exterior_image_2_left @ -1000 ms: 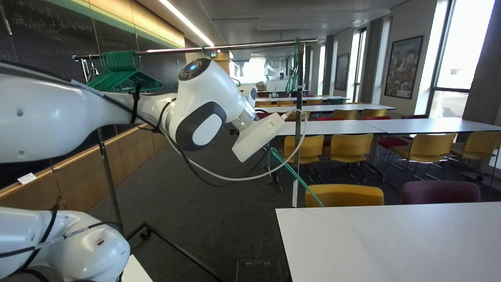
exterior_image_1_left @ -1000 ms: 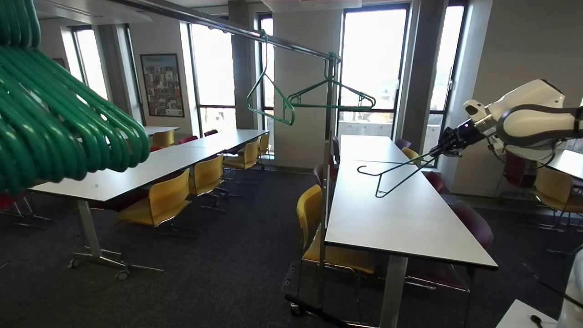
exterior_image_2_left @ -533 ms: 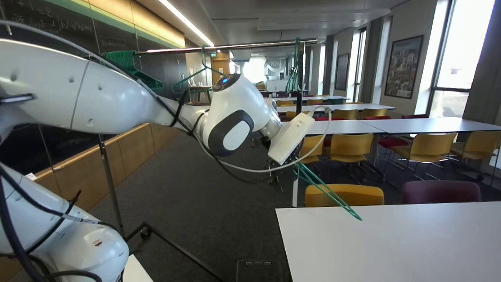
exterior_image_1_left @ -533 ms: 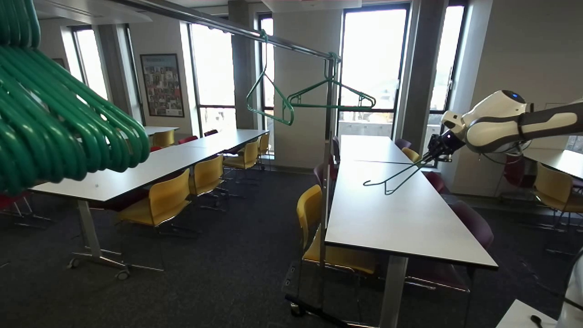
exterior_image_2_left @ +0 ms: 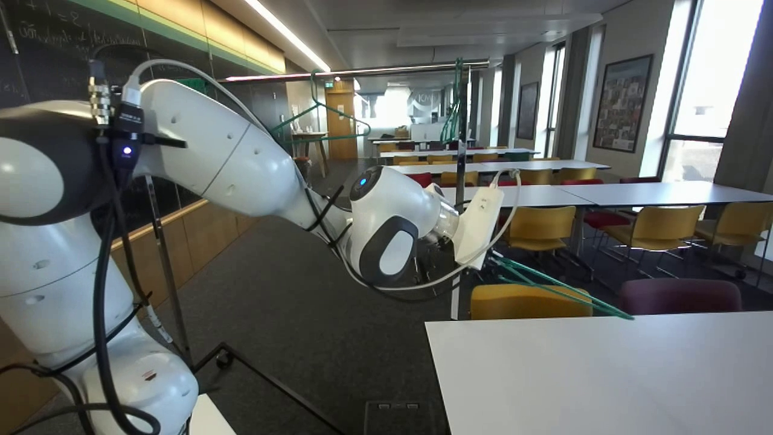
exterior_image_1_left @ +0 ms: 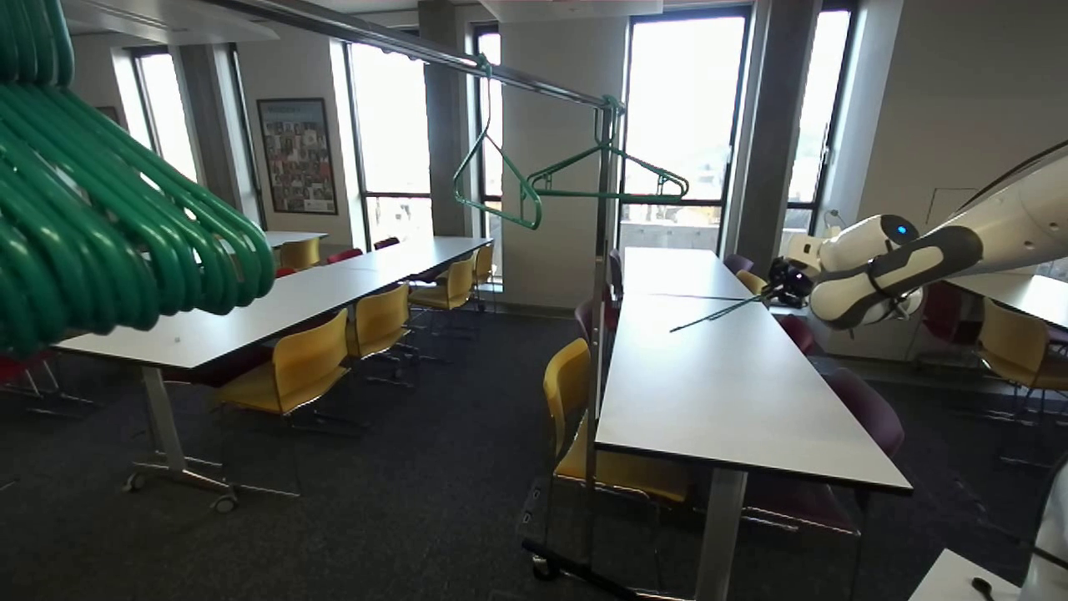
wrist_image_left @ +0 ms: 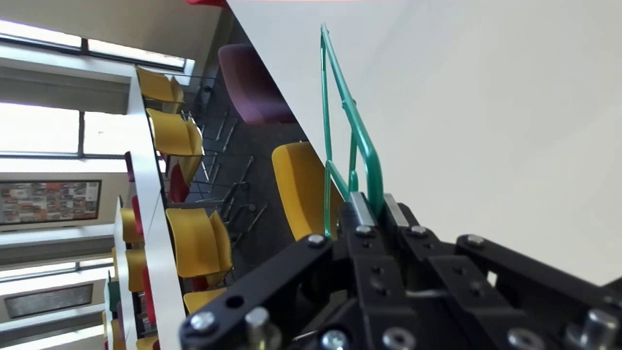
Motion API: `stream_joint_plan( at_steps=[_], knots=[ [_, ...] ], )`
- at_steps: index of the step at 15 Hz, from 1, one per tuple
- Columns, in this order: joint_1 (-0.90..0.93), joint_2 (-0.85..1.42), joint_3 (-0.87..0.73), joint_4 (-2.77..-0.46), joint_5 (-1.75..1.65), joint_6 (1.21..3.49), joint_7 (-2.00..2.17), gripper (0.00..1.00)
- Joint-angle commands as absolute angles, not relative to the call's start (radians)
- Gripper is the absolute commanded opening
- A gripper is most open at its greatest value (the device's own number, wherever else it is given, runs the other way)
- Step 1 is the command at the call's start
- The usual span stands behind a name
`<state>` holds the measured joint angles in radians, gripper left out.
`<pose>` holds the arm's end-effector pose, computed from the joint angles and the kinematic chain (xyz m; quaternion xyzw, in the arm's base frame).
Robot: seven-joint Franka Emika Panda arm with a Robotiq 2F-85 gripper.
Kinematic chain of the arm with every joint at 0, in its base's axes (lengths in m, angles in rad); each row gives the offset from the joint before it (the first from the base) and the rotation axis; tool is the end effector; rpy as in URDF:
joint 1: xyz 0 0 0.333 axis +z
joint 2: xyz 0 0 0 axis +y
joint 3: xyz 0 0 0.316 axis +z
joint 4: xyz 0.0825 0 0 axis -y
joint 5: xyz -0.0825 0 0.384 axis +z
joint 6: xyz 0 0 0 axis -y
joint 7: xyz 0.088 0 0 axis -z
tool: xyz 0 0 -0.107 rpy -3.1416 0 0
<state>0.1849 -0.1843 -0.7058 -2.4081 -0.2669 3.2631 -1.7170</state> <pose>0.4572 -0.2482 0.4894 0.6647 0.5726 0.2141 0.4295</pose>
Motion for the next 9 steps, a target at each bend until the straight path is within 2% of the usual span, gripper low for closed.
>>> stream_joint_plan(
  at_steps=[1, 2, 3, 4, 5, 6, 7, 9],
  knots=[
    [0.174, -0.046, -0.715, -2.390, -0.259, 3.503, -1.715, 0.02],
    [0.174, -0.011, -0.713, -2.393, -0.234, 3.552, -1.702, 0.02],
    [0.040, -0.035, -0.579, -2.340, -0.262, 3.456, -1.640, 0.02],
    [0.024, -0.010, -0.555, -2.355, -0.235, 3.470, -1.595, 0.02],
    [0.117, -0.009, -0.626, -2.358, -0.167, 3.462, -1.597, 0.02],
    [0.105, -0.013, -0.604, -2.355, -0.168, 3.460, -1.556, 0.02],
    [-0.011, -0.023, -0.481, -2.345, -0.205, 3.460, -1.503, 0.02],
    [-0.052, -0.033, -0.412, -2.320, -0.218, 3.459, -1.451, 0.02]
  ],
)
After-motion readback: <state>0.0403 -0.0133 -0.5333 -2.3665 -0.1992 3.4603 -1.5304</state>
